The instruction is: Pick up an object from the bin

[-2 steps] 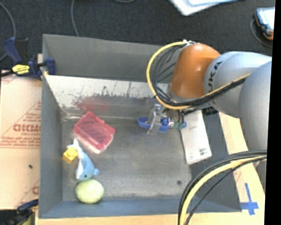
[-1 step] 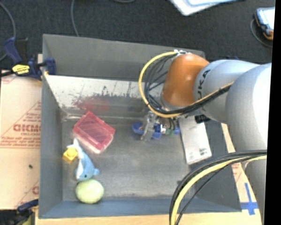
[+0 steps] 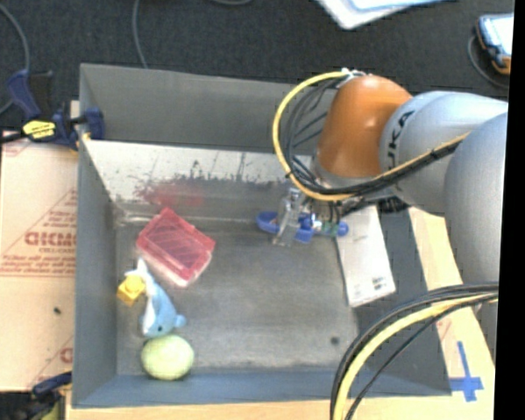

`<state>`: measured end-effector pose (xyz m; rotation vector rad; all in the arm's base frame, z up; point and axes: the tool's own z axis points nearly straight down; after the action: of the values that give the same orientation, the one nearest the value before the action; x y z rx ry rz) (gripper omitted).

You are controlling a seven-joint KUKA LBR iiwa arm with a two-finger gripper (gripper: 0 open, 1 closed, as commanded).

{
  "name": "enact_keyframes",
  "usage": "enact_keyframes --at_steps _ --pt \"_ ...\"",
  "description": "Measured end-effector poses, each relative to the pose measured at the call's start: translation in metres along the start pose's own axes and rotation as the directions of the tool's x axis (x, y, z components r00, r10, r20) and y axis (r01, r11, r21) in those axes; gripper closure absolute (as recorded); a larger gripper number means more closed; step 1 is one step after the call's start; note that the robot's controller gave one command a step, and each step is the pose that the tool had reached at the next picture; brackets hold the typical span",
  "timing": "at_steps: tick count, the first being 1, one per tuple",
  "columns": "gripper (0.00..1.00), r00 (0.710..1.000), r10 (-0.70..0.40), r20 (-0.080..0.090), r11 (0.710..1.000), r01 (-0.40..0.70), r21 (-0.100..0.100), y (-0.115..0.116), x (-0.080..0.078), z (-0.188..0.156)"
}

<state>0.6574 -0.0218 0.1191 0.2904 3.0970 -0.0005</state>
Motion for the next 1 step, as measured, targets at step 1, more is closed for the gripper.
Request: enact_keyframes --at_steps 1 --pt "1.00 0.997 -0.076 -0.010 0.997 0.076 0.001 0.0118 0.0090 0.0488"
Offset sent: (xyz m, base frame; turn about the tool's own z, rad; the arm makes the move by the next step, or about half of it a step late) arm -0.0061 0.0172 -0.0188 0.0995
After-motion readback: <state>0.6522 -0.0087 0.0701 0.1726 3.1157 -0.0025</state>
